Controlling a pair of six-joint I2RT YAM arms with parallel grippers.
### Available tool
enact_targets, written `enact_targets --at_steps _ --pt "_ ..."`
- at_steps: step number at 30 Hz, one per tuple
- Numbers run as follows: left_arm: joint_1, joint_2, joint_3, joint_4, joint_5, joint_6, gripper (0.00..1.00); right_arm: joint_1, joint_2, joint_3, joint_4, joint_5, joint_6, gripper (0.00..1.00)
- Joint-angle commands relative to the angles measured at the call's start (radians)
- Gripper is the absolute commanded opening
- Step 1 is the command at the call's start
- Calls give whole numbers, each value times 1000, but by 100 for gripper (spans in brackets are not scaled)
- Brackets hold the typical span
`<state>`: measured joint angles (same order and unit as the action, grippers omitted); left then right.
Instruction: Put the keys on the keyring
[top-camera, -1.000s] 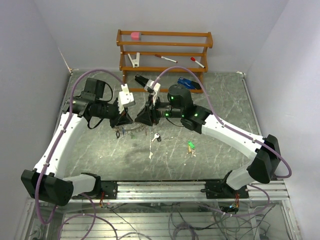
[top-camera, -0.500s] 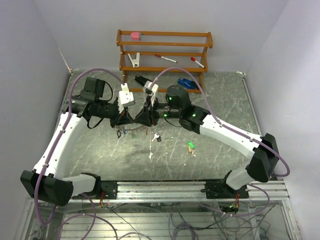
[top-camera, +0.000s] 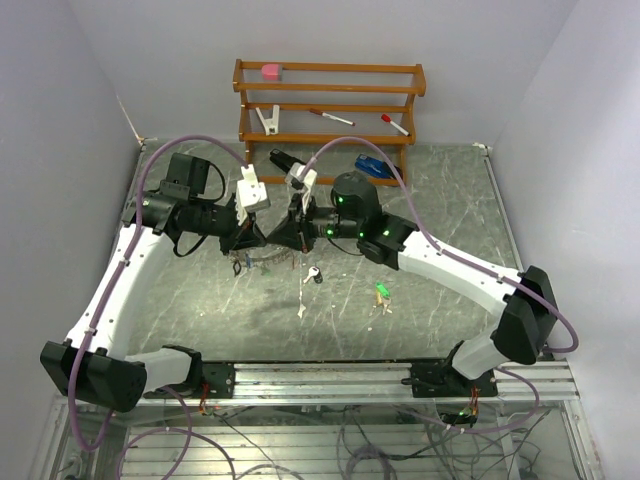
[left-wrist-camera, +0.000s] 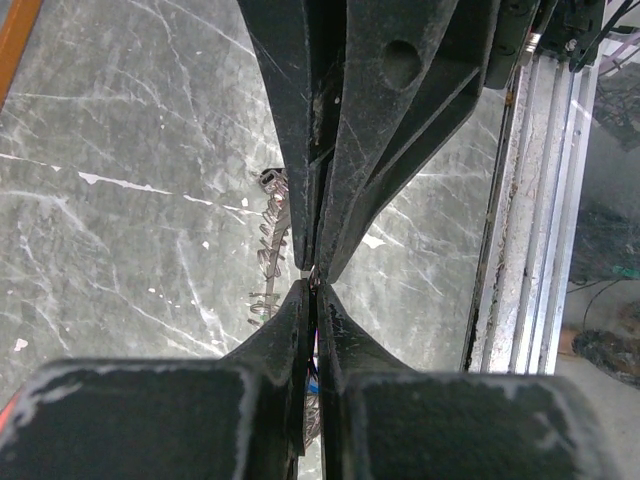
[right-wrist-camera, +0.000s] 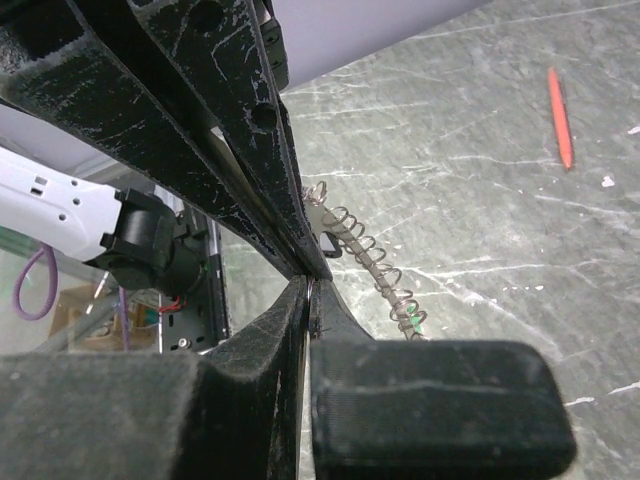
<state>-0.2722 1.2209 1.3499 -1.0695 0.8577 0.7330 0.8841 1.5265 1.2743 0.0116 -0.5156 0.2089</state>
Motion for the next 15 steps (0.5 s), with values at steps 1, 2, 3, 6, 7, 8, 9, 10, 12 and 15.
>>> enact_targets --at_steps 1,2,3,6,7,8,9,10,12,15 --pt "-9 -17 40 37 55 -26 11 3 -27 -31 41 33 14 0" --pt "-9 -15 42 35 58 -26 12 4 -31 -37 48 37 17 0" --pt "-9 -15 44 33 60 -24 14 3 -35 -40 54 41 19 0" --pt "-9 -15 48 29 64 -25 19 4 -48 -50 72 57 24 0" --pt "-10 -14 49 28 64 -24 20 4 -51 -52 77 60 24 0" --pt "-9 -14 52 25 65 -23 21 3 -54 -54 79 65 25 0" --pt "-9 -12 56 21 64 -21 21 4 -56 -56 81 68 25 0" --pt "-9 -10 61 18 64 -22 21 4 -59 -58 86 71 27 0" --pt "-9 -8 69 16 64 -23 21 3 -67 -65 104 78 33 0" --pt "-9 -5 70 15 69 -24 20 4 -75 -74 120 91 39 0"
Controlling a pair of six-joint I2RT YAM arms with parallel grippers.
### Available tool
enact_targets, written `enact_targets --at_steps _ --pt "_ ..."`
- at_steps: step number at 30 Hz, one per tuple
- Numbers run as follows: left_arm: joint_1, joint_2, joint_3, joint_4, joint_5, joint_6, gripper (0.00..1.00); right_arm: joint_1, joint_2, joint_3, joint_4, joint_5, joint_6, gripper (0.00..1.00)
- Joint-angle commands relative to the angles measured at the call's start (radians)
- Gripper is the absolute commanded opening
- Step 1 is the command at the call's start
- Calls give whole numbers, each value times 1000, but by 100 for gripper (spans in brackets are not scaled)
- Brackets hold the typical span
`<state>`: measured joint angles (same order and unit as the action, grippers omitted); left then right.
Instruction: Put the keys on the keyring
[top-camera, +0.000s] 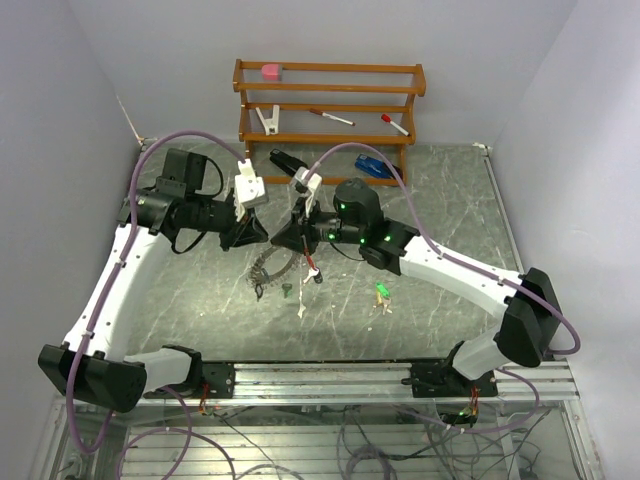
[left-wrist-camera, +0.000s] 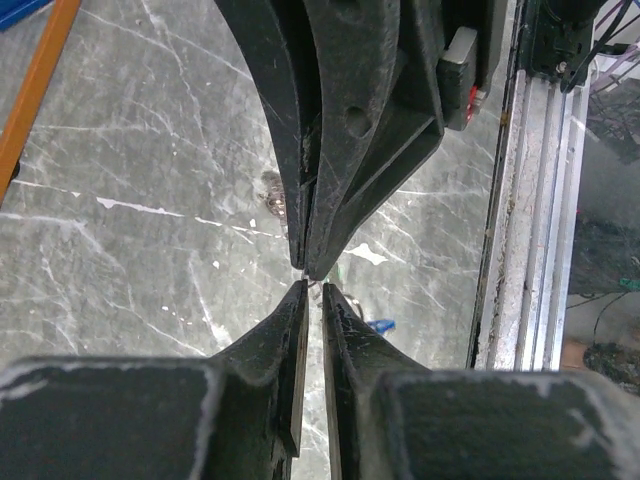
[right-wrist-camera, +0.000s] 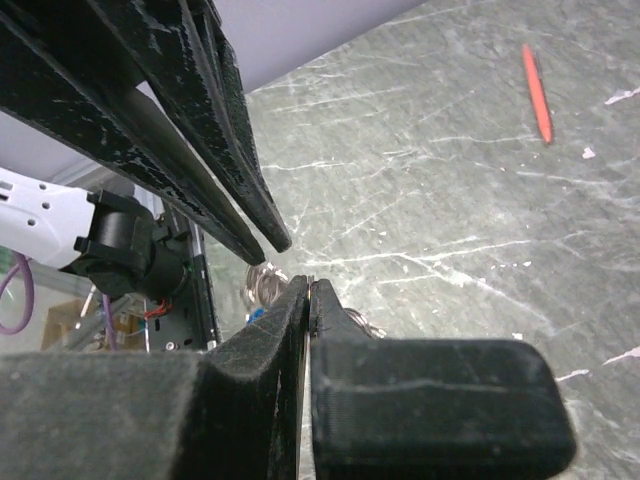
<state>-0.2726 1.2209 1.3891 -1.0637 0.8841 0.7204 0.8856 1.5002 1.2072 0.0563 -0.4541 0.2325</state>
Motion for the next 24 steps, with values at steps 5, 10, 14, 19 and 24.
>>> enact_targets --at_steps 5,10,14,19,24 --pt "-8 -4 9 15 30 -16 23 2 -70 -21 99 57 18 0" --pt "-8 1 3 27 39 -49 31 2 -82 -21 110 82 14 0" --pt "-8 10 2 23 66 -73 36 2 -81 -15 128 98 17 0" --pt "-10 34 18 -23 79 -54 40 3 -74 0 125 111 9 0" --pt "-10 71 36 -98 59 -8 41 5 -80 5 125 129 5 0"
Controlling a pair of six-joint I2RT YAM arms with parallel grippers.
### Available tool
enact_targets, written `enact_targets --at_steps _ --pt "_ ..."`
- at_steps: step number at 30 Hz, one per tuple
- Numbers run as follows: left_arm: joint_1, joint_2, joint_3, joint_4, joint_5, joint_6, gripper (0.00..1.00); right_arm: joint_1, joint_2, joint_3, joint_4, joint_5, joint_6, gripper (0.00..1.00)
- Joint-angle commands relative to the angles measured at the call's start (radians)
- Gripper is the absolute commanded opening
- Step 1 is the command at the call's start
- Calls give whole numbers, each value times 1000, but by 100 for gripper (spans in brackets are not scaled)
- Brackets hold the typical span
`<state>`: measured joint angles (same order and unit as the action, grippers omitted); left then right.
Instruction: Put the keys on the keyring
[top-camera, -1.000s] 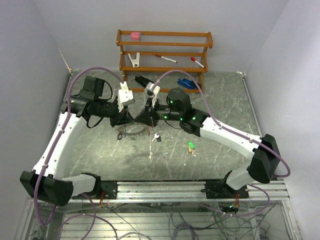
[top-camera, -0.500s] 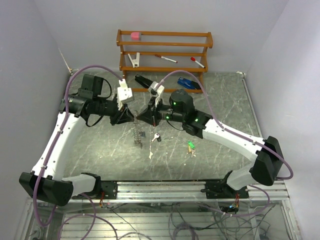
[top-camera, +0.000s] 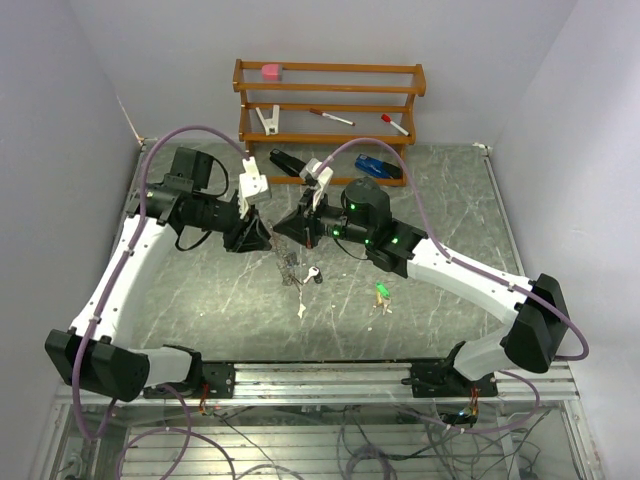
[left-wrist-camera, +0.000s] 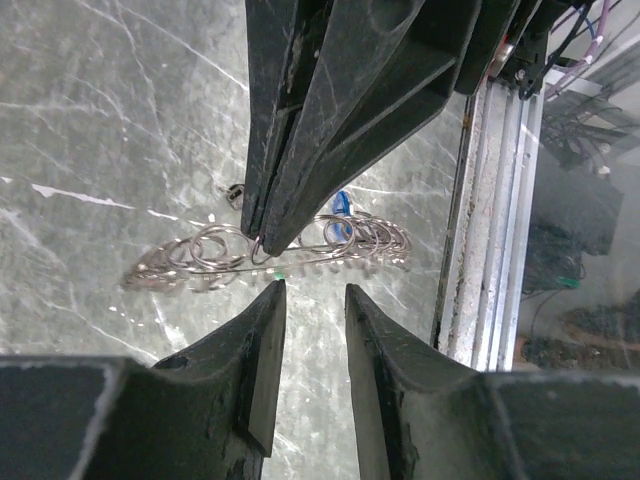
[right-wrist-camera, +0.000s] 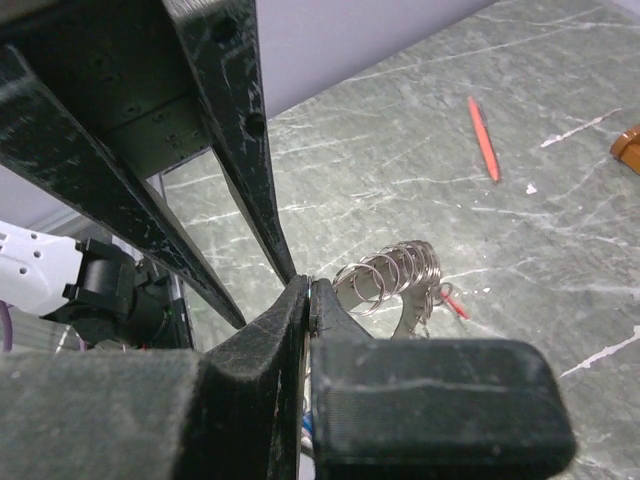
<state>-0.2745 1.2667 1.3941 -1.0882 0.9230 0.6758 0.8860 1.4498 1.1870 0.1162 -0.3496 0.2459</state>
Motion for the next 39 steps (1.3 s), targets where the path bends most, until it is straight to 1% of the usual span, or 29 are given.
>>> enact_targets --at_steps 1,5,8,21,25,28,35,39 --pt "-8 34 38 -91 26 49 41 6 -31 26 64 26 -8 0" --pt "-8 63 61 -142 64 103 43 10 -30 30 68 27 -8 0" --pt "-8 67 76 -152 91 132 44 15 -31 29 69 32 -9 0" --pt "-11 52 78 -123 121 119 48 23 -28 16 109 38 7 0" --pt "-10 61 98 -144 123 148 50 24 -34 1 117 37 14 0" --pt "-11 63 109 -143 101 163 51 24 -48 -10 120 38 19 0" --pt "-9 23 123 -75 -38 129 51 25 -88 -32 81 64 10 0" --pt "-9 -4 80 2 -126 81 51 24 -102 -30 72 56 9 0"
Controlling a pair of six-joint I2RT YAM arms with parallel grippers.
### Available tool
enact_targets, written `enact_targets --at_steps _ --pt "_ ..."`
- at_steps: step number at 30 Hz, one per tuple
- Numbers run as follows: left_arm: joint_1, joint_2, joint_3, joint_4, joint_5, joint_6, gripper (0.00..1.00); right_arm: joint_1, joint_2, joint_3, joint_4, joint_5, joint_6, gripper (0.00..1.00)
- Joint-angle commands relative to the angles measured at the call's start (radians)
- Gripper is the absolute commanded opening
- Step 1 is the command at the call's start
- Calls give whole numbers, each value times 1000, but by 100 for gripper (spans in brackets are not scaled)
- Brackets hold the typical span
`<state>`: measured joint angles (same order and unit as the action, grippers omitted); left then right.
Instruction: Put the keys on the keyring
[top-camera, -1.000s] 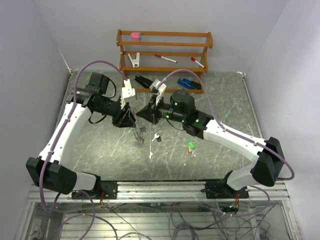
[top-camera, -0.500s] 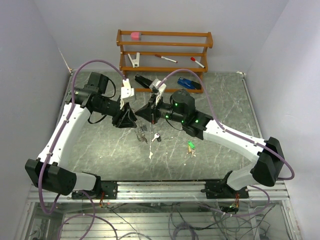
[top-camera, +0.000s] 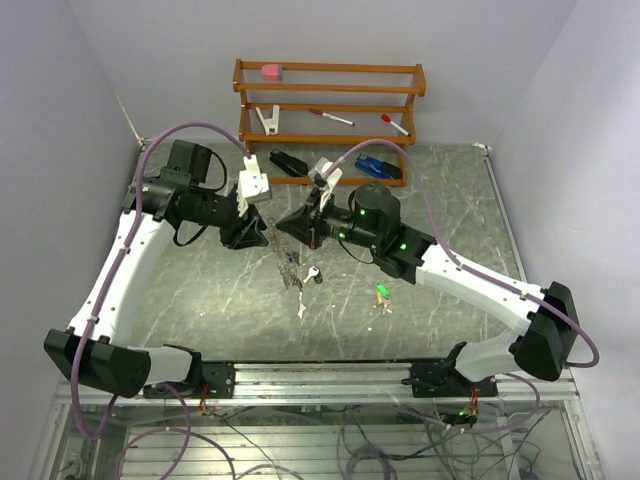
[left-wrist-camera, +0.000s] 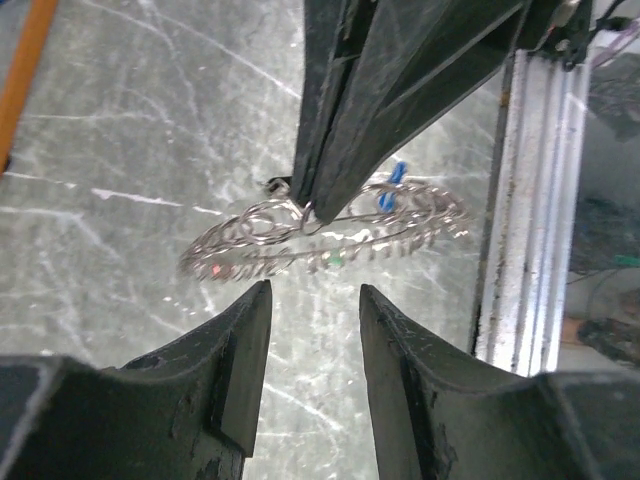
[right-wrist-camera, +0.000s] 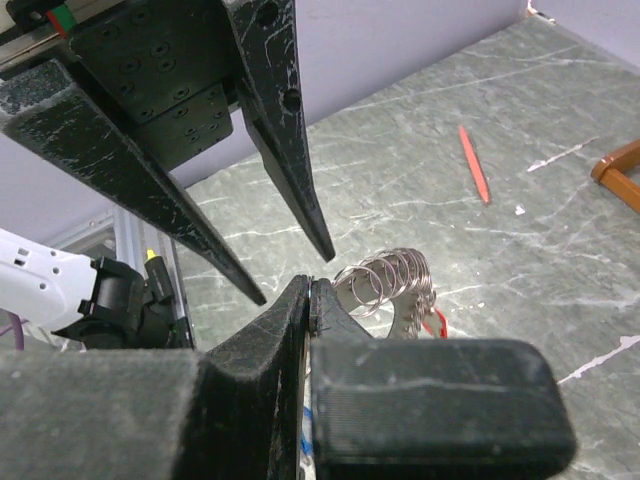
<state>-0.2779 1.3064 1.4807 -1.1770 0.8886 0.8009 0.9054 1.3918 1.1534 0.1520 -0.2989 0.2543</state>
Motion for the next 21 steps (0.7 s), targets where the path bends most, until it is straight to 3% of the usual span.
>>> enact_targets --at_steps 1,8,21 --pt "-6 -48 -19 119 -99 -64 51 5 -46 7 33 -2 0 0" --pt "-6 -32 -30 181 4 -106 54 5 -51 10 24 -24 4 0" --pt "-9 -22 -27 80 160 8 59 13 -28 24 66 -45 20 0"
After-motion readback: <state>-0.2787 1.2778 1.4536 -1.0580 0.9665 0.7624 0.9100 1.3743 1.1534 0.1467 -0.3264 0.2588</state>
